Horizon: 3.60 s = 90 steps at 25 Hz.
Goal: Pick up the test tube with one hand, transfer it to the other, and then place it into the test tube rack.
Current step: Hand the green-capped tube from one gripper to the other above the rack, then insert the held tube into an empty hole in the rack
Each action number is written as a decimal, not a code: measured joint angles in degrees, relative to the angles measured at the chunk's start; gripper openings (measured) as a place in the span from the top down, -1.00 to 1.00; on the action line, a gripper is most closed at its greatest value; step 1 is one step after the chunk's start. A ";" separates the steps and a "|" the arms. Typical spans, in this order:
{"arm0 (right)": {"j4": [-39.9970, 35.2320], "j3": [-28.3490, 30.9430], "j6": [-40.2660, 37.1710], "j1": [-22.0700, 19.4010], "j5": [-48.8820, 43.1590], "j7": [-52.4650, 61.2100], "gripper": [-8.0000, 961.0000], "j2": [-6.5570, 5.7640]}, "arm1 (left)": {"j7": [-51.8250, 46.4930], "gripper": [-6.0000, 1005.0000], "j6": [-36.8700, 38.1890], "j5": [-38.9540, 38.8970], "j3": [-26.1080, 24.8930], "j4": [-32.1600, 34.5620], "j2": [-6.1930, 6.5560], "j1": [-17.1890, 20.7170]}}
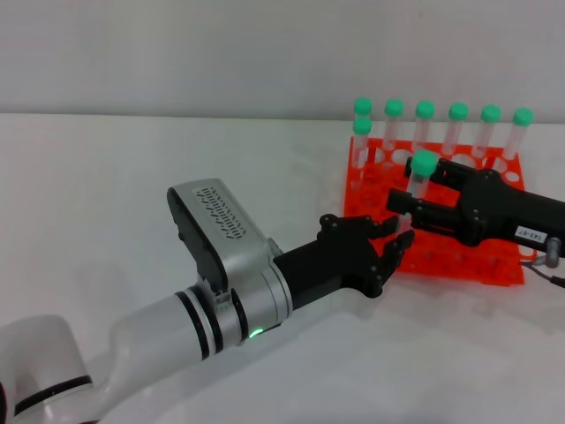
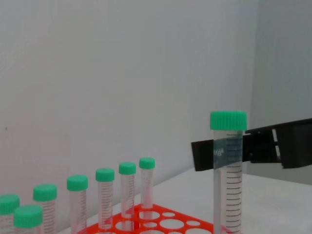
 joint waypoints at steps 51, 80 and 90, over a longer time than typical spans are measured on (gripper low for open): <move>-0.72 5.99 3.20 0.99 -0.02 -3.52 0.45 0.02 | 2.65 0.65 -0.42 0.43 -3.49 -0.04 -0.22 2.95; -9.57 17.00 27.15 0.36 1.26 -19.31 0.56 8.88 | 14.00 -0.75 19.00 -17.03 -18.14 -0.91 0.01 30.53; -9.29 8.30 32.13 3.45 12.47 -23.00 0.55 8.94 | 13.84 -0.75 18.98 -17.28 -17.80 -0.94 0.00 30.28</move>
